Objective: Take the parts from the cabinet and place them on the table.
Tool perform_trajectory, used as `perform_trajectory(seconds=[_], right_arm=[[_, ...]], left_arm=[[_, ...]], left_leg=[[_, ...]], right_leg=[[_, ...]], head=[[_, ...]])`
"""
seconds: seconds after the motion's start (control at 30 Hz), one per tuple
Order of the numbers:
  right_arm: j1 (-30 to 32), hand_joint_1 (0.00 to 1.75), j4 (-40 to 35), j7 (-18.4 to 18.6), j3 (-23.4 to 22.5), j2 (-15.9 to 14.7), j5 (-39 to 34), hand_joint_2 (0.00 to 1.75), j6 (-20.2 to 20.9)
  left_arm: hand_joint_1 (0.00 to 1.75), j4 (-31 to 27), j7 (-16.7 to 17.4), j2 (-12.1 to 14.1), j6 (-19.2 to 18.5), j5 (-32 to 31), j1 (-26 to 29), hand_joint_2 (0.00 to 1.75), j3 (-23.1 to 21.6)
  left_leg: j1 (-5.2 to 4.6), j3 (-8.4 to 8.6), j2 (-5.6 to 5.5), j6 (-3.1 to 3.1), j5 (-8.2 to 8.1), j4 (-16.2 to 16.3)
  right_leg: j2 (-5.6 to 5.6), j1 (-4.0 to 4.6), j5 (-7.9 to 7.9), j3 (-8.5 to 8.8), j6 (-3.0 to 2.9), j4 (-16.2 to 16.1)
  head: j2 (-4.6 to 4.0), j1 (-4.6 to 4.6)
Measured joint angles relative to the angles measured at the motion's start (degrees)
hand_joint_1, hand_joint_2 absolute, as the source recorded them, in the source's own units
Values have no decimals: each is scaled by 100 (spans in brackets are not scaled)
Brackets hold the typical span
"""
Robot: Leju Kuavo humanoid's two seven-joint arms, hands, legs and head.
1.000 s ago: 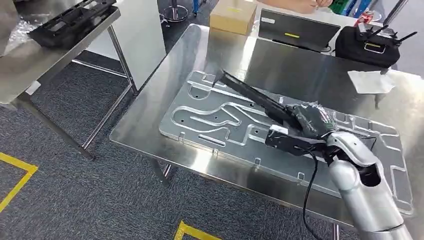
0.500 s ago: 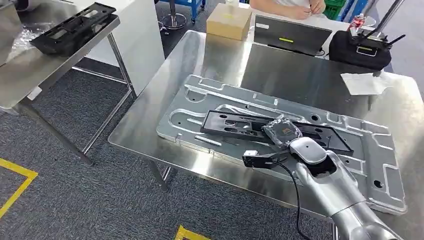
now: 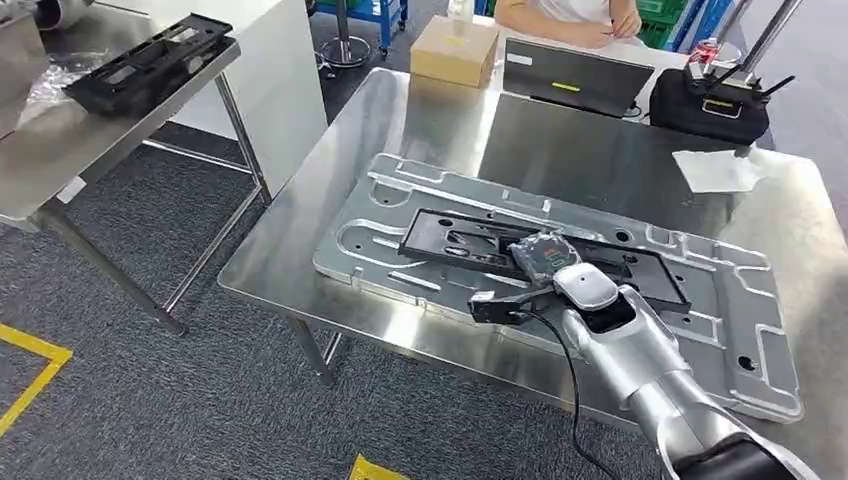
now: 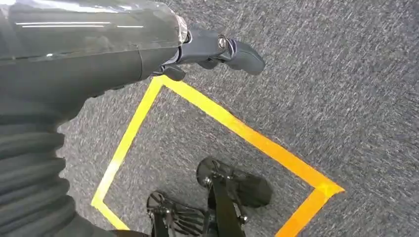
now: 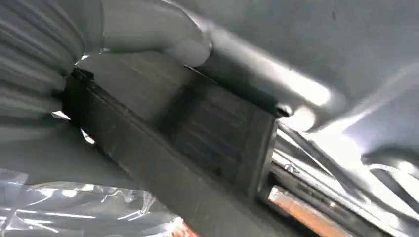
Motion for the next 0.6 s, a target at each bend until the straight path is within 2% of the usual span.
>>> perform_trajectory(seconds=[0.17, 0.3, 0.43, 0.5, 0.6], right_arm=[[209, 0, -219, -46, -431, 188, -765, 175, 74], [655, 0, -871, -127, -945, 341, -1937, 175, 374], [1322, 0, -1883, -192, -1404, 562, -3515, 175, 656], [1624, 0, -2592, -240, -1569, 645, -4383, 175, 673], [1992, 0, -3598, -306, -1677, 686, -5197, 175, 608]], left_arm=[[0, -120, 112, -107, -116, 166, 12, 0, 17], [0, -341, 212, -241, -208, 278, 34, 0, 28], [0, -607, 297, -396, -280, 356, 55, 0, 59], [0, -743, 328, -468, -312, 391, 76, 0, 63], [0, -874, 352, -559, -330, 406, 101, 0, 74]], left_leg=[[-1, -1, -3, 0, 0, 0], [-9, -6, -5, 0, -1, 0], [-18, -19, -20, -1, -1, -1], [-18, -25, -23, -6, -8, -3], [-18, -27, -27, -11, -16, -4]], right_leg=[[1, -1, 2, 1, 3, -5], [0, -2, 2, 0, 4, -7], [-10, -8, -1, -10, 7, -8], [-14, -9, -8, -15, 12, -9], [-18, -10, -16, -15, 10, -16]], head=[[0, 0], [0, 0], [0, 0], [0, 2], [0, 2]])
